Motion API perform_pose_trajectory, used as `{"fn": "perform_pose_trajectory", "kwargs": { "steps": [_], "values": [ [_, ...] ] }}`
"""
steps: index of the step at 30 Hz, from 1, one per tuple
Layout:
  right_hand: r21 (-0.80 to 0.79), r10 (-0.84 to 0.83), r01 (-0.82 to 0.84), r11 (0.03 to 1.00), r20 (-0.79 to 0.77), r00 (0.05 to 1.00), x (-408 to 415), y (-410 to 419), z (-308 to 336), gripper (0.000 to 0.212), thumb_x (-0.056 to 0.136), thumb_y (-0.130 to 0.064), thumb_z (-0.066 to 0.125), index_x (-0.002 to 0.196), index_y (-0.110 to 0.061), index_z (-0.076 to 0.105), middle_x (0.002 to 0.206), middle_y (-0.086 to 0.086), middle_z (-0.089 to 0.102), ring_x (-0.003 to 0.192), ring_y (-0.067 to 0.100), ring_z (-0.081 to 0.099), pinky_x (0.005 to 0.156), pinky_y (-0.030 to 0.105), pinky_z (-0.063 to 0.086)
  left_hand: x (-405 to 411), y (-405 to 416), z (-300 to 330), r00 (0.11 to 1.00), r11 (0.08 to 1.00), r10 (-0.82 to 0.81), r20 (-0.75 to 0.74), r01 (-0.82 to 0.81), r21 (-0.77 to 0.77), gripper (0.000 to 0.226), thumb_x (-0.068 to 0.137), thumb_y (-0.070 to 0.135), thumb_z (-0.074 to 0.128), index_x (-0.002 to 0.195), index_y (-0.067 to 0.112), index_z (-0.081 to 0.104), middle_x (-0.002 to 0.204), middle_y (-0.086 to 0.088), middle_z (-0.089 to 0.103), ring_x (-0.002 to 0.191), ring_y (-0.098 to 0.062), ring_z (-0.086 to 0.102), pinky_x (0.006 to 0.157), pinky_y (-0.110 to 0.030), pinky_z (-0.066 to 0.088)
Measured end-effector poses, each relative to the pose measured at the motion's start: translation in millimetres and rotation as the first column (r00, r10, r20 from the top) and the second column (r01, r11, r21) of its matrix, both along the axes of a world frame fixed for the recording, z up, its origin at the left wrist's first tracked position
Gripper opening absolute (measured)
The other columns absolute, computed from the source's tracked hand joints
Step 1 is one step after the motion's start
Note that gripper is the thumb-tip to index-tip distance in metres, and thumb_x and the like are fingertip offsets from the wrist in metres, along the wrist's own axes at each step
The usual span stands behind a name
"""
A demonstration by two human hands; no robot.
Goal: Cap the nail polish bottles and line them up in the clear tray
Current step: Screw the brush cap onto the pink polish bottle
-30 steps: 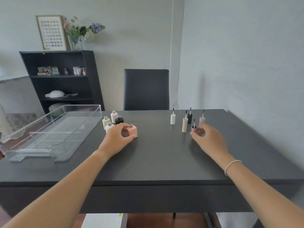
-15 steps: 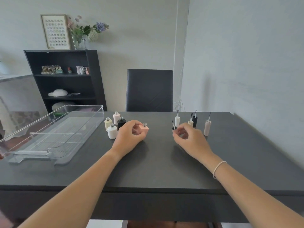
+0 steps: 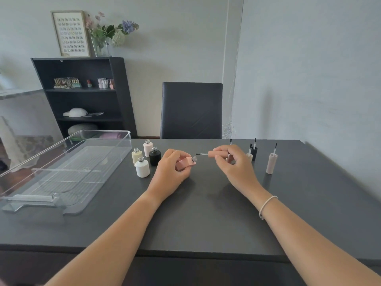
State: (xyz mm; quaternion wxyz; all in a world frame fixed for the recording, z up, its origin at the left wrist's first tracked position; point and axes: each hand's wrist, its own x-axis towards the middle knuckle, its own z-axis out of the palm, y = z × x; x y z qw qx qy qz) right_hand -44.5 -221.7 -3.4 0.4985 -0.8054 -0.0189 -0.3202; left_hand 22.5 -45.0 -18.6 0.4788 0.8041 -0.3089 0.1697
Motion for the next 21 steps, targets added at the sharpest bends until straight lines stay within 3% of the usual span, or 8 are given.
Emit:
{"fn": "perform_pose_trajectory", "kwargs": {
  "steps": [4, 8, 16, 21],
  "values": [
    [-0.025, -0.007, 0.007, 1.000, -0.001, 1.000, -0.7, -4.5, -1.1, 0.021, 0.081, -0.012, 0.058, 0.082, -0.033, 0.059, 0.096, 0.002, 0.066, 0.068, 0.017, 0.043, 0.067, 0.023, 0.041, -1.6, 0.1, -0.4, 1.000, 1.000, -0.003, 0.015, 0.003, -0.017, 0.017, 0.079, 0.014, 0.068, 0.093, 0.024, 0.064, 0.098, 0.005, 0.054, 0.091, -0.004, 0.055, 0.082, -0.025, 0.050],
    [-0.056, -0.002, 0.002, 0.998, -0.005, 1.000, -0.8, -2.5, -2.3, 0.025, 0.080, -0.012, 0.058, 0.080, -0.037, 0.058, 0.094, -0.003, 0.064, 0.073, 0.025, 0.050, 0.066, 0.023, 0.041, -3.7, 0.7, -0.3, 0.999, 1.000, -0.010, 0.040, 0.010, -0.004, 0.019, 0.079, 0.014, 0.068, 0.093, 0.025, 0.063, 0.098, 0.005, 0.055, 0.092, -0.005, 0.055, 0.082, -0.025, 0.051],
    [-0.088, -0.010, 0.011, 0.996, 0.011, 1.000, 0.8, -2.1, -4.0, 0.028, 0.080, -0.011, 0.060, 0.079, -0.039, 0.057, 0.089, -0.009, 0.062, 0.072, 0.025, 0.050, 0.064, 0.022, 0.042, -5.6, 0.3, -0.9, 0.998, 1.000, -0.024, 0.061, 0.024, 0.009, 0.018, 0.080, 0.013, 0.067, 0.095, 0.022, 0.064, 0.096, 0.005, 0.054, 0.091, -0.007, 0.054, 0.084, -0.032, 0.051],
    [-0.122, -0.005, 0.006, 0.992, 0.009, 1.000, 1.9, -1.7, -4.9, 0.023, 0.079, -0.011, 0.060, 0.081, -0.034, 0.059, 0.090, -0.004, 0.062, 0.072, 0.026, 0.050, 0.065, 0.031, 0.044, -6.3, -0.6, -1.3, 0.996, 1.000, -0.020, 0.092, 0.018, 0.016, 0.019, 0.080, 0.010, 0.067, 0.097, 0.017, 0.065, 0.096, 0.002, 0.054, 0.090, -0.008, 0.055, 0.084, -0.033, 0.052]
  ]
}}
